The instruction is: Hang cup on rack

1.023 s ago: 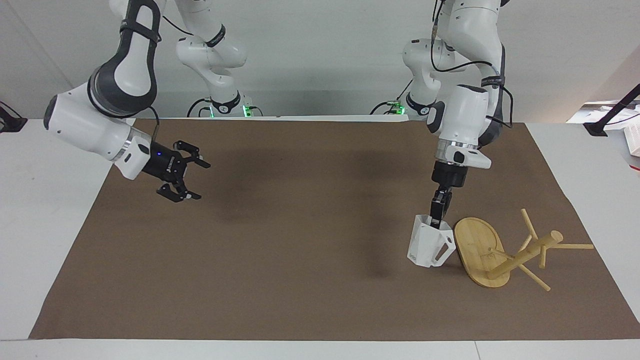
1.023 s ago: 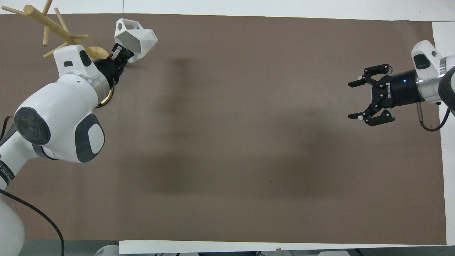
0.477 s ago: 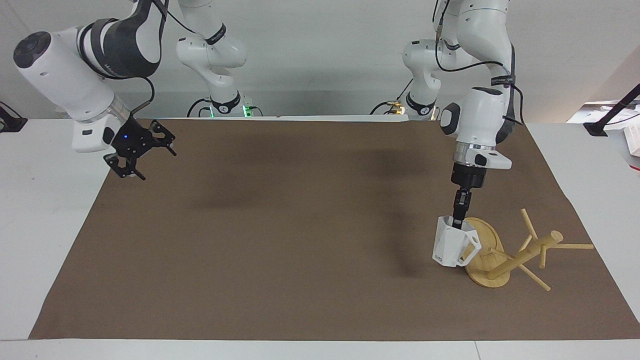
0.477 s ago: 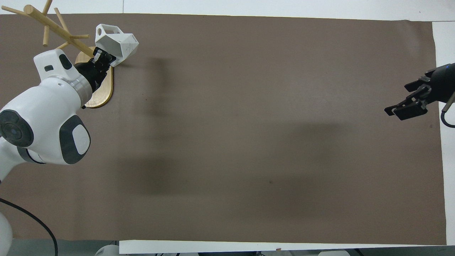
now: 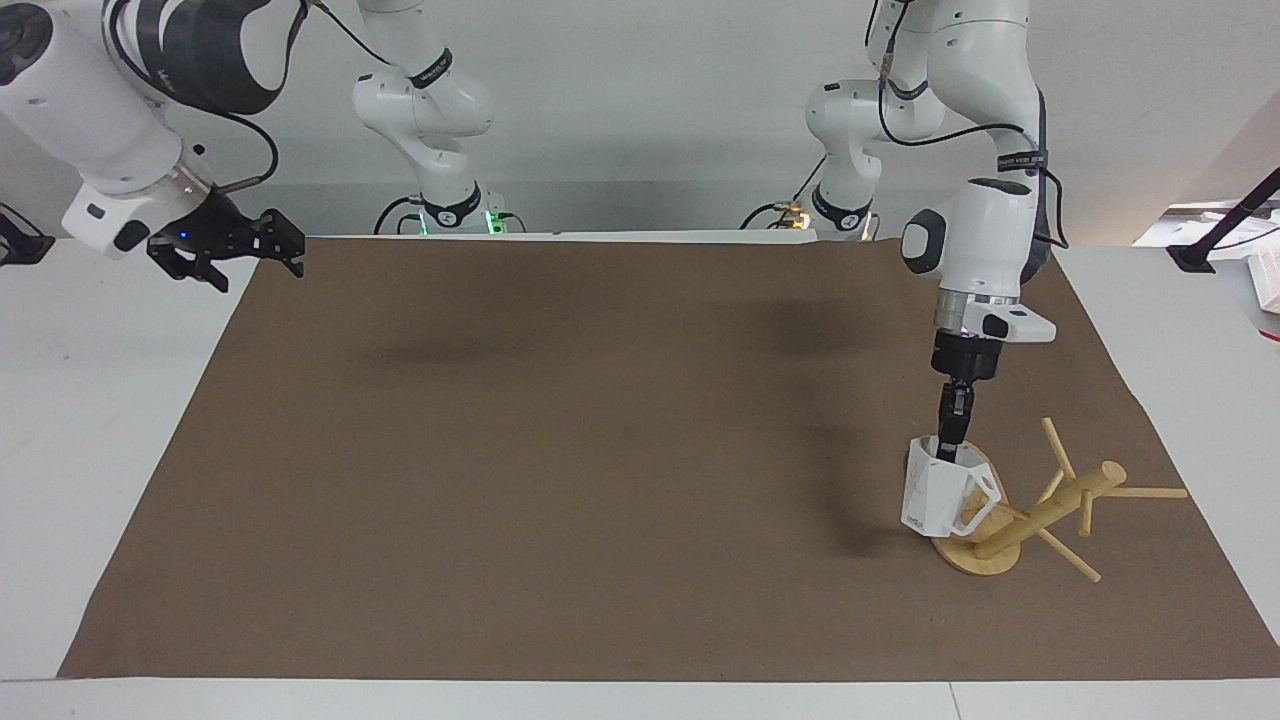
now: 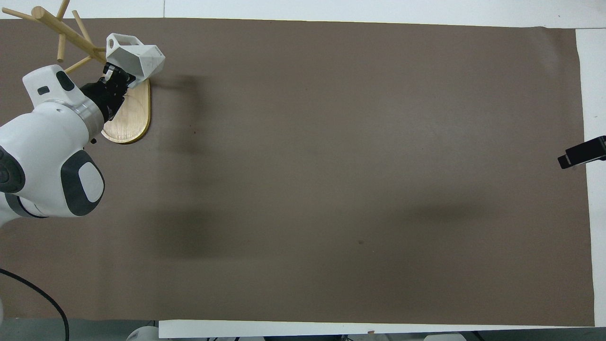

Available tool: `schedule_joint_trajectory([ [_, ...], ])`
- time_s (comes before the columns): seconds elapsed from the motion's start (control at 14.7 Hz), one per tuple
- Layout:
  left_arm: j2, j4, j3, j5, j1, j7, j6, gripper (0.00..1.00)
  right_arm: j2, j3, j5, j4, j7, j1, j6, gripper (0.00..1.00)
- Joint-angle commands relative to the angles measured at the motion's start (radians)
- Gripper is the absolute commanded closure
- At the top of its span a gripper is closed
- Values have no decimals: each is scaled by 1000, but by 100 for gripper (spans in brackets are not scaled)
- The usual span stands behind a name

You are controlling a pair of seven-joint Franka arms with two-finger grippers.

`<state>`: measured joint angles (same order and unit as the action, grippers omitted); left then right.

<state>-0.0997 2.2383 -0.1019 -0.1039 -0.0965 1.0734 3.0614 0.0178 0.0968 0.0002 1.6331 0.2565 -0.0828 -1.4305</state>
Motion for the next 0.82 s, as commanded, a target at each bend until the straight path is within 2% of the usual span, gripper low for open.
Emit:
schedule_joint_trajectory([
  [0.0,8,14,-10,7,30,10,-16,100,17,-12,-19,10,-191,27,6,0],
  [0.2,6,0,-9,7,57,10,-56,99,33,-2,-19,47,-246,37,-7,0],
  [0.27,6,-17,-6,7,76,-3,-116,80,33,6,-19,45,-244,37,2,0],
  [0.34,6,-28,-4,9,89,-56,-151,54,33,3,-19,44,-250,37,16,0],
  [0.41,6,-40,-4,9,110,-151,-173,21,39,0,-19,57,-250,35,10,0],
  [0.48,8,-40,-6,9,118,-214,-202,2,45,1,-19,68,-249,34,7,0],
  [0.75,40,-34,-2,9,110,-236,-378,1,51,-6,-19,51,-244,26,13,0],
])
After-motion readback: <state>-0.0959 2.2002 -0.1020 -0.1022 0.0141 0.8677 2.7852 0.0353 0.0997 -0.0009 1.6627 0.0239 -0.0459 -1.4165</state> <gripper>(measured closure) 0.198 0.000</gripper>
